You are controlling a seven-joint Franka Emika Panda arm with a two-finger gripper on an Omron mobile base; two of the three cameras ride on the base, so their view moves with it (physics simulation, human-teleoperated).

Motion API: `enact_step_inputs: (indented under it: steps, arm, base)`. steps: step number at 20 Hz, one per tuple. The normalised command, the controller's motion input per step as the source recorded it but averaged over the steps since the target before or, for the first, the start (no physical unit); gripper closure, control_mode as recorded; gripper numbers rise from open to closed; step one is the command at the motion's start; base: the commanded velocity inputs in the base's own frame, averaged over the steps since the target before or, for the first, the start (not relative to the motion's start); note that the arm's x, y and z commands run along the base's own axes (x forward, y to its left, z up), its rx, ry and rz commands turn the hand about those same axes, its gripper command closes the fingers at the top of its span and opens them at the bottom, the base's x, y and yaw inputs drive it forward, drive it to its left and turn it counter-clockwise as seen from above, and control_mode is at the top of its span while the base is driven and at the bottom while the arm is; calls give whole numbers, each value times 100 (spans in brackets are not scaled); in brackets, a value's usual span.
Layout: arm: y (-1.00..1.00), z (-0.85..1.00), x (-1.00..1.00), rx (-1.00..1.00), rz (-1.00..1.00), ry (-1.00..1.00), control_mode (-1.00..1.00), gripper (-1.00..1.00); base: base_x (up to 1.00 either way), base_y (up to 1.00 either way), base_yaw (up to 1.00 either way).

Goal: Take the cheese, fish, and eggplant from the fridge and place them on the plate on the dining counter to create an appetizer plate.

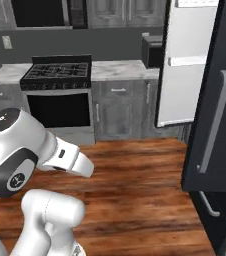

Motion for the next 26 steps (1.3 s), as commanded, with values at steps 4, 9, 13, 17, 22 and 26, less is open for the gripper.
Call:
enact_step_inputs:
  steps: [4, 9, 13, 17, 22, 26]
  arm:
    - [0, 0, 0, 0, 0, 0, 100, -100]
    - [0, 0, 0, 0, 0, 0, 100, -100]
    - [0, 0, 0, 0, 0, 0, 100, -100]
    - [0, 0, 0, 0, 0, 0, 100, -100]
    - [0, 0, 0, 0, 0, 0, 100, -100]
    - [0, 0, 0, 0, 0, 0, 100, -100]
  base:
    - [100, 0, -55]
    - [88, 2, -63]
    - [62, 27, -72]
    - [45, 69, -72]
    - [37, 84, -71]
    - [32, 95, -65]
